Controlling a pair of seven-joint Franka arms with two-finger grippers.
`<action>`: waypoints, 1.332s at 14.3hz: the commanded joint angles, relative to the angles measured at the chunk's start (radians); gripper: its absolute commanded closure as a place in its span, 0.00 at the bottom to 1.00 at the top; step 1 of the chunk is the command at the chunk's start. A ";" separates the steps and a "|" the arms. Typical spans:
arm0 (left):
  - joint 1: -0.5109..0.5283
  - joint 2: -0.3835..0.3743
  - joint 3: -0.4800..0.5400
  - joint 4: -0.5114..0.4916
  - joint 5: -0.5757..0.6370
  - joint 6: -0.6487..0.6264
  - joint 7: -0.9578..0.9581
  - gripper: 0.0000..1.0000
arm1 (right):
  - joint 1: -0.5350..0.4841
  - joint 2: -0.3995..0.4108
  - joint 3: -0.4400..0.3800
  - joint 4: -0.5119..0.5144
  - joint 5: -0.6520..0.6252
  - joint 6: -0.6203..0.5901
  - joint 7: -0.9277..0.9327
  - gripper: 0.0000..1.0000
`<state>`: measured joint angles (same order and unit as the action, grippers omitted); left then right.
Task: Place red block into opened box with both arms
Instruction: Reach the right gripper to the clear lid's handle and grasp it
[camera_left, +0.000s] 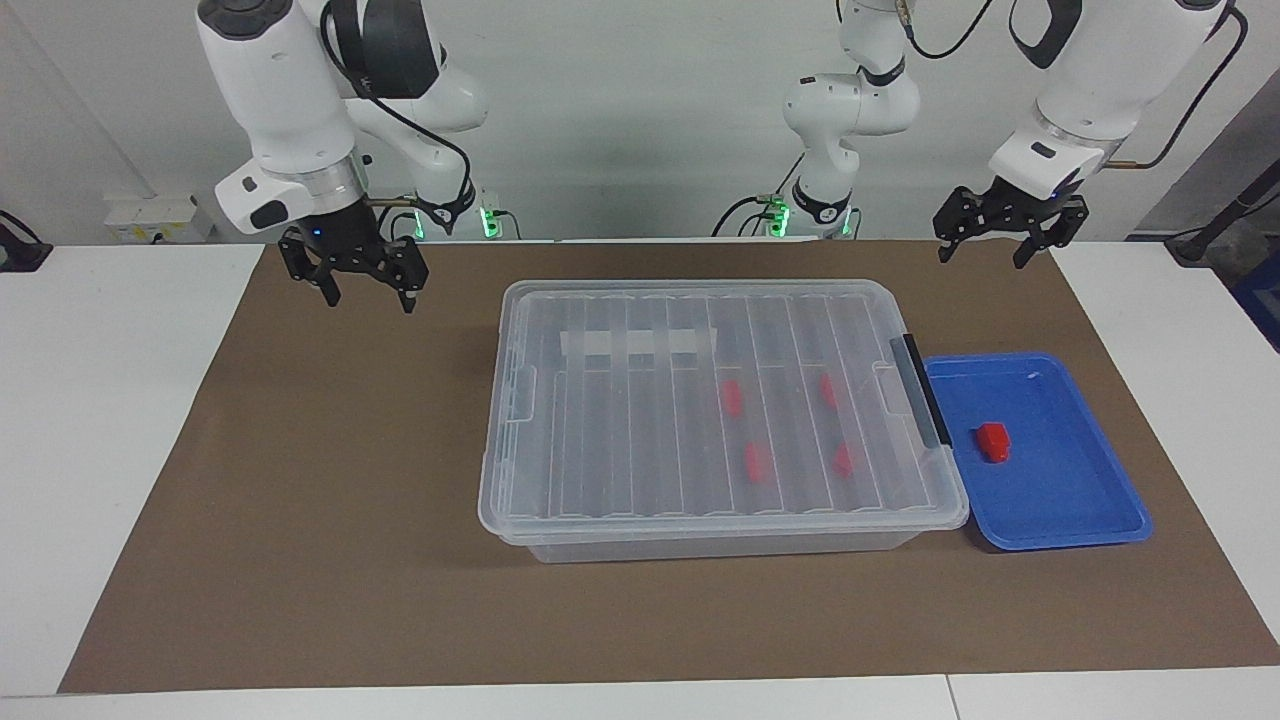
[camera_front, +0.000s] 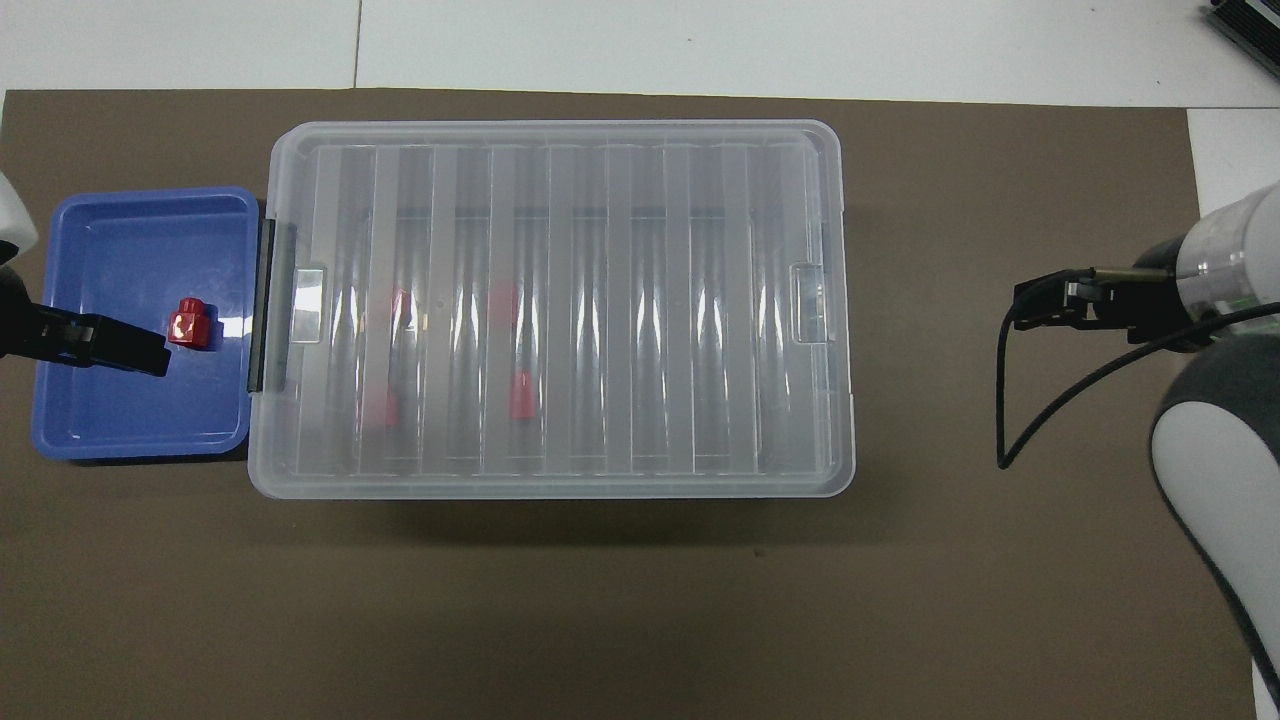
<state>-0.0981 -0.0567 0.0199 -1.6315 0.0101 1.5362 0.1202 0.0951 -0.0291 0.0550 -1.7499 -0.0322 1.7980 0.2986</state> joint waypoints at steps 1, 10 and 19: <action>0.001 -0.020 0.002 -0.019 0.013 -0.004 -0.007 0.00 | 0.032 0.003 0.002 -0.065 0.018 0.093 0.047 0.00; 0.001 -0.020 0.002 -0.019 0.013 -0.004 -0.007 0.00 | 0.144 0.107 0.002 -0.089 0.018 0.267 0.116 0.00; 0.001 -0.020 0.002 -0.019 0.013 -0.005 -0.007 0.00 | 0.163 0.100 0.002 -0.157 0.015 0.288 0.114 0.32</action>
<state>-0.0981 -0.0567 0.0199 -1.6315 0.0101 1.5362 0.1202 0.2571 0.0859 0.0571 -1.8812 -0.0265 2.0654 0.3985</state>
